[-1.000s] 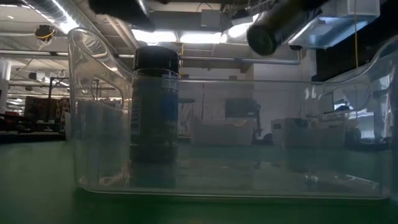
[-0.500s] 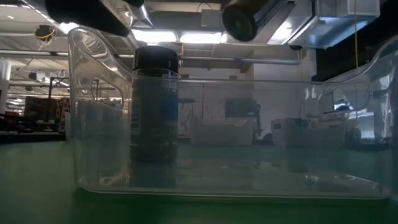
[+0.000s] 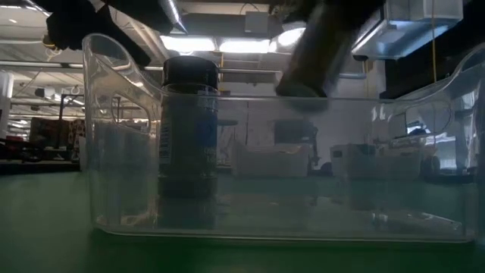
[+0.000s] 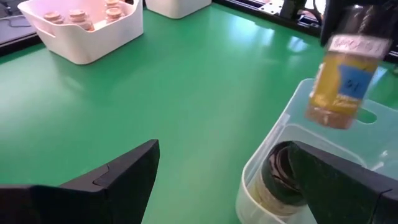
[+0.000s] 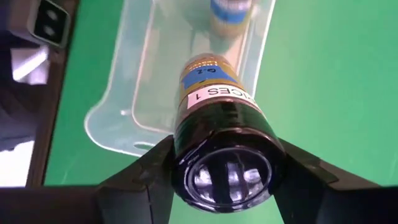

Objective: Sort spices by type
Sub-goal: Put the black seasoning bottle into the bottom transparent bin

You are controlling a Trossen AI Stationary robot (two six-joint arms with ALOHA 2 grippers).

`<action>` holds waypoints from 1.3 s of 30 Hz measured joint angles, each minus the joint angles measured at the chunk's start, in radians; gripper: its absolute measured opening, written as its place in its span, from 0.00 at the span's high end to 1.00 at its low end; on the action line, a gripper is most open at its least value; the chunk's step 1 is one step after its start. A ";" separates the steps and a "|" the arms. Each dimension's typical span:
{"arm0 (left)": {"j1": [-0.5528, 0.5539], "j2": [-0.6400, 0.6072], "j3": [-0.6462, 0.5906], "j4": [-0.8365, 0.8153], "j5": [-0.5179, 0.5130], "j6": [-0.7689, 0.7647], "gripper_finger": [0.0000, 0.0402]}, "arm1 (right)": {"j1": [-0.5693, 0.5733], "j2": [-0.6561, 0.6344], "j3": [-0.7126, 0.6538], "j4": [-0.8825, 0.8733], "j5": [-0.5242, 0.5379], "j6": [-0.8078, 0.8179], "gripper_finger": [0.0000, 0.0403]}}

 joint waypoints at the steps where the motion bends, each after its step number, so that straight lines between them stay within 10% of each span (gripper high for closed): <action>1: 0.000 0.000 0.000 0.000 0.000 0.001 0.16 | 0.000 0.010 0.000 -0.013 0.000 0.008 0.48; 20: 0.000 0.000 0.000 -0.003 0.000 0.049 0.16 | 0.006 0.144 0.000 -0.037 -0.016 0.027 0.47; 39: -0.001 0.000 0.000 -0.004 0.000 0.045 0.16 | 0.006 0.129 -0.001 -0.041 -0.031 0.031 0.25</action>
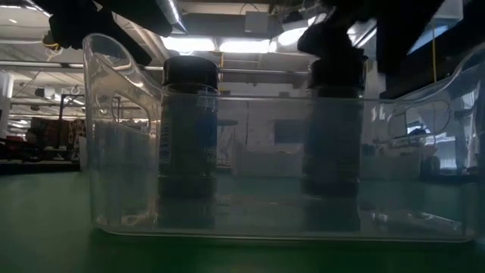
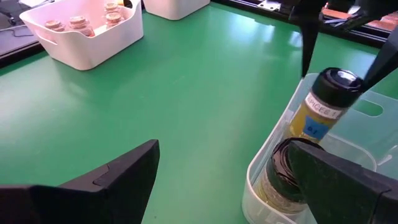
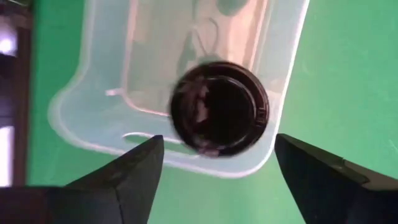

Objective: Sort spices by type
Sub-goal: Put the black seasoning bottle into the bottom transparent bin, then put the gold seasoning bottle into the top transparent bin

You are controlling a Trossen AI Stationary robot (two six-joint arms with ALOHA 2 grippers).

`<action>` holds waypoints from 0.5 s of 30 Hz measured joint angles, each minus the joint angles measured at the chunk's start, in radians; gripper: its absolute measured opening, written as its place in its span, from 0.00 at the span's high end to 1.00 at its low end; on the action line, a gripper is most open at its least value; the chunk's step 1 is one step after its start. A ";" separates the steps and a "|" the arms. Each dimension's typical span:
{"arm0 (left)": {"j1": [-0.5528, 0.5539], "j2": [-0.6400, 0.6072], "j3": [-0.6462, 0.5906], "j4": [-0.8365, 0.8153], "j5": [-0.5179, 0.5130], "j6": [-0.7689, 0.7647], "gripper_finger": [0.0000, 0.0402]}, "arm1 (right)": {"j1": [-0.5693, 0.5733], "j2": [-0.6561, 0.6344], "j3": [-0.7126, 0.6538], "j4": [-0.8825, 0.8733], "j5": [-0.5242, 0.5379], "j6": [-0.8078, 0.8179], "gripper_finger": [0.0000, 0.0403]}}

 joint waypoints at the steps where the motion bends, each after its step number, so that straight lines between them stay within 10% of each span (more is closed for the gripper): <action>1: 0.000 0.000 0.000 0.000 0.000 0.000 0.16 | 0.000 -0.014 0.000 -0.004 -0.014 0.002 0.24; 15: 0.000 0.000 0.000 0.002 0.000 -0.003 0.16 | 0.187 -0.294 0.000 -0.235 0.174 0.228 0.22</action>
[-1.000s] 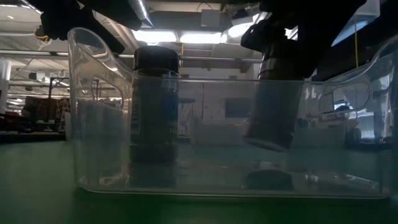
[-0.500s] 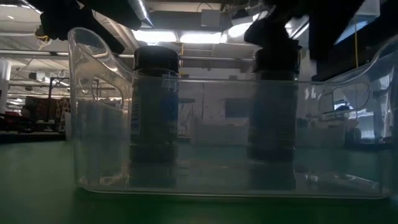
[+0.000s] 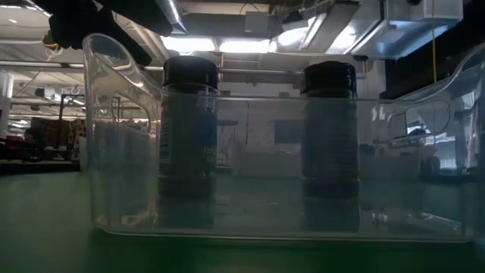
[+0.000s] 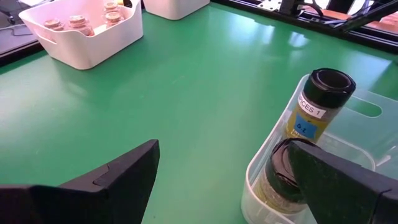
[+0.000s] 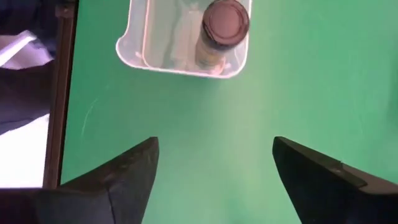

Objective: Sort spices by type
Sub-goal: Put the gold seasoning bottle into the top transparent bin

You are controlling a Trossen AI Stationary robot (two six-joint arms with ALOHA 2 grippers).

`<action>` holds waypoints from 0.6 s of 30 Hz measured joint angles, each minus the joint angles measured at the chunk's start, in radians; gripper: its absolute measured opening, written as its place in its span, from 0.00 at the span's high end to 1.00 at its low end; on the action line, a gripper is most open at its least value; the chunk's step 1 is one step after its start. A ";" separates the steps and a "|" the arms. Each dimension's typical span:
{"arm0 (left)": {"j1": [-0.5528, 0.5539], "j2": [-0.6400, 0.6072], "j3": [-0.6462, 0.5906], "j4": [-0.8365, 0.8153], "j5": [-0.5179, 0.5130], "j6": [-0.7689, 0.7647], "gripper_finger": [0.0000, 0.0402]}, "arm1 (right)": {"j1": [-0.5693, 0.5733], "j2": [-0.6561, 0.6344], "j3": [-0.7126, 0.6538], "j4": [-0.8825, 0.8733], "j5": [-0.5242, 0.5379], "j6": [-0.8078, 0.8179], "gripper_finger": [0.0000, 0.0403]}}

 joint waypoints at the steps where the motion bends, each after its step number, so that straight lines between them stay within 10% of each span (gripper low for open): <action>1: 0.000 0.000 0.000 0.000 0.000 -0.001 0.16 | 0.026 -0.008 0.000 -0.013 0.029 0.033 0.22; 18: 0.000 0.000 0.000 0.005 0.000 -0.001 0.16 | 0.317 -0.020 -0.185 -0.209 0.108 0.594 0.03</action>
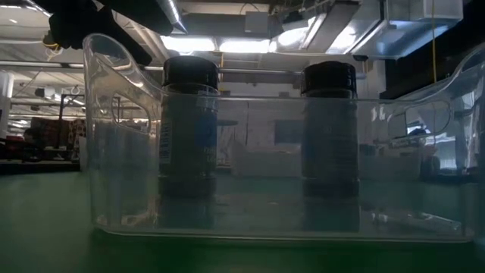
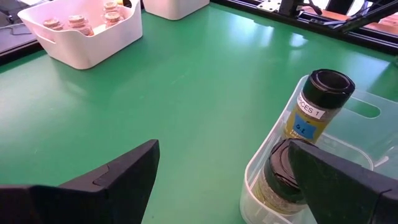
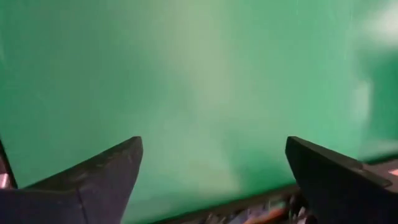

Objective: Sort spices by type
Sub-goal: Put the gold seasoning bottle into the top transparent bin

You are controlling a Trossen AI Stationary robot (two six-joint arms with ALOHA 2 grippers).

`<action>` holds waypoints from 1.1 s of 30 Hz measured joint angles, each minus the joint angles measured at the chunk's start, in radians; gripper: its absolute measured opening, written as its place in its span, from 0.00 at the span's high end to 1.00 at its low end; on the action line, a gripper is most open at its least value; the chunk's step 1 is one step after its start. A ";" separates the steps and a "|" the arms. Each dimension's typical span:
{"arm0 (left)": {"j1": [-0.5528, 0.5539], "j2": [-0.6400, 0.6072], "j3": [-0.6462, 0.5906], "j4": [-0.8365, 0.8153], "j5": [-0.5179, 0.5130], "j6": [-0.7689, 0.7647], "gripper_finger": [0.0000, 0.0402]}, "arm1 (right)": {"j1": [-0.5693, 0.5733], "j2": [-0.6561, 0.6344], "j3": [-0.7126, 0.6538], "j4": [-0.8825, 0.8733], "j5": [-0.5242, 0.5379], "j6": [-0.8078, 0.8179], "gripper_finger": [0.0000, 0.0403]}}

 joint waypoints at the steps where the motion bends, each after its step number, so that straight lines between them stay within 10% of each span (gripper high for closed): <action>1: 0.000 0.000 0.000 0.000 0.000 0.000 0.16 | 0.014 0.000 -0.009 -0.006 -0.007 0.030 0.02; 14: 0.001 0.000 0.000 0.025 -0.001 0.010 0.16 | 0.181 -0.002 -0.019 -0.002 -0.096 0.324 0.01; 33: 0.049 0.014 0.000 0.318 0.009 0.295 0.16 | 0.302 0.014 -0.018 0.163 -0.341 0.343 0.03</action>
